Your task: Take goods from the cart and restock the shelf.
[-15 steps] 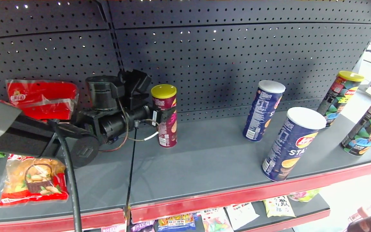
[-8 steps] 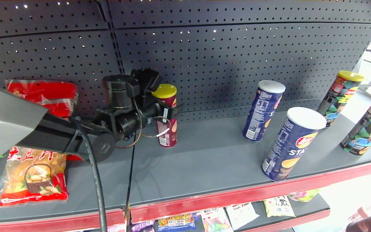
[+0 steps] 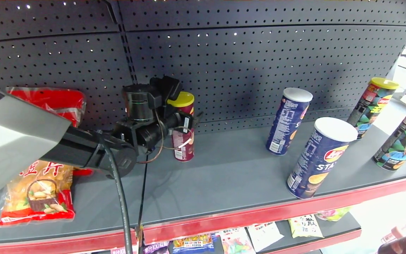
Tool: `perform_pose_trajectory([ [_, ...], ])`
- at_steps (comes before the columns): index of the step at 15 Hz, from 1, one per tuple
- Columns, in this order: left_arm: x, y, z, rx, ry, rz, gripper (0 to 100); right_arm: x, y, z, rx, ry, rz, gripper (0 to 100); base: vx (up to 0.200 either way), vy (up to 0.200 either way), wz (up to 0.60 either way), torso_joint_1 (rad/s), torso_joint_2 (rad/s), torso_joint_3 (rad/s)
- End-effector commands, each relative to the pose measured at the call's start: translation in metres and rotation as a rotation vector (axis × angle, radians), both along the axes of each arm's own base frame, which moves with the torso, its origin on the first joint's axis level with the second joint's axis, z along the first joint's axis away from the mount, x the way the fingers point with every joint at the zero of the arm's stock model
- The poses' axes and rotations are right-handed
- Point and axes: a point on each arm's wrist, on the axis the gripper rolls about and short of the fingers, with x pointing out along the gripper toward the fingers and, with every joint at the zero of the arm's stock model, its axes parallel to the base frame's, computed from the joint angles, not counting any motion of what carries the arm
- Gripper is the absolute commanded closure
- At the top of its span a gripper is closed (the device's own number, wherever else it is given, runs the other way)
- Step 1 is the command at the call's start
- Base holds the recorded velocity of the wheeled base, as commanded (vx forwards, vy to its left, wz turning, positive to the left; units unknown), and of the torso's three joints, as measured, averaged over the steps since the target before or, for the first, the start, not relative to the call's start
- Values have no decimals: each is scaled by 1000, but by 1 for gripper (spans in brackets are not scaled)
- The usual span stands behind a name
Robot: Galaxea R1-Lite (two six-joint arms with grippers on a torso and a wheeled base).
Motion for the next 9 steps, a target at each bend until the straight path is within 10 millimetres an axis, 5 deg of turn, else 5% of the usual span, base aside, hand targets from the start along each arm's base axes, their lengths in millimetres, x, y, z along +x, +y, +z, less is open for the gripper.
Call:
perform_pose_trajectory([
  [1,4,-1,-4,-5,-17,17,100,0,0,0,-1,2,1,100,0,0,0,0,0,0],
  [6,-8,3,9,-46,-18,-8,100,0,0,1,-1,-2,1,100,0,0,0,0,0,0],
  [9,-35,19,26,-57,-12,-78,100,0,0,1,-1,-1,1,100,0,0,0,0,0,0],
])
